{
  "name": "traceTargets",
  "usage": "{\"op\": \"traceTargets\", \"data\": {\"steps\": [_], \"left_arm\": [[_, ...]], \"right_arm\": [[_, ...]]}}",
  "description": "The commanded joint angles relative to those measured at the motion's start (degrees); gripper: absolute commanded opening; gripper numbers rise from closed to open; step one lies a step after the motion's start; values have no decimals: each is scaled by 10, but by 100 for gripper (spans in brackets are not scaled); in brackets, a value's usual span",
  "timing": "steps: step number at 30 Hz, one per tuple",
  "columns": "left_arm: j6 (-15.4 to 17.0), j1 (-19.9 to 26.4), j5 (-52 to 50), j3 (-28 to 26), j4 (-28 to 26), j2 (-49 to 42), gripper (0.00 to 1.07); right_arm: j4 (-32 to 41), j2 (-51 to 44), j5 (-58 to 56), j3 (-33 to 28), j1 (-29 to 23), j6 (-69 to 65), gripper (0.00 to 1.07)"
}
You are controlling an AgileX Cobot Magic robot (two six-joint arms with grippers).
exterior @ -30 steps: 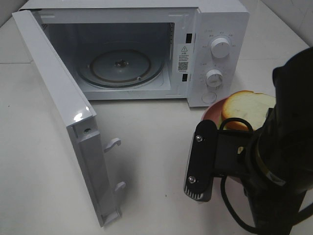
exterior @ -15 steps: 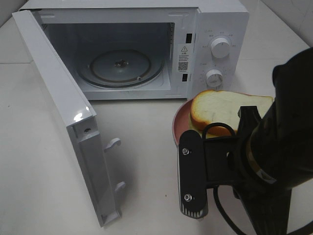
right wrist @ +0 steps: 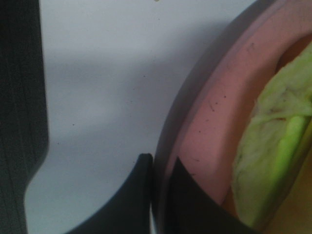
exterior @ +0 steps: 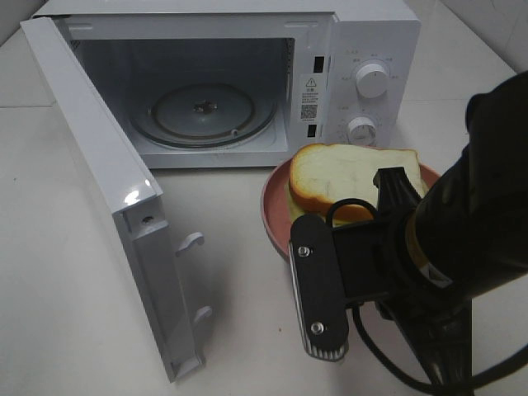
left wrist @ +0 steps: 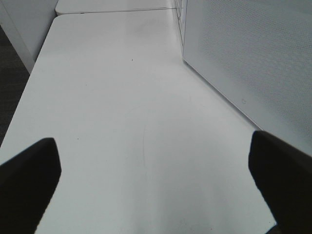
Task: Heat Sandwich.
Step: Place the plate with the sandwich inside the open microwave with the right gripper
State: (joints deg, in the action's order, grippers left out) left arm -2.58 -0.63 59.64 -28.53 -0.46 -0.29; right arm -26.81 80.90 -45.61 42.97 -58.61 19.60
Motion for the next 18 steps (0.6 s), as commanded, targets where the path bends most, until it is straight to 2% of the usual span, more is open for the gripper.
{"op": "traceTargets", "data": {"steps": [1, 18], "left_arm": [[2, 2, -2, 2, 1, -16, 104], [2, 2, -2, 2, 1, -16, 104]], "right_arm": [[-14, -5, 27, -1, 36, 64, 0], [-11, -5, 105, -1, 110, 267, 0]]}}
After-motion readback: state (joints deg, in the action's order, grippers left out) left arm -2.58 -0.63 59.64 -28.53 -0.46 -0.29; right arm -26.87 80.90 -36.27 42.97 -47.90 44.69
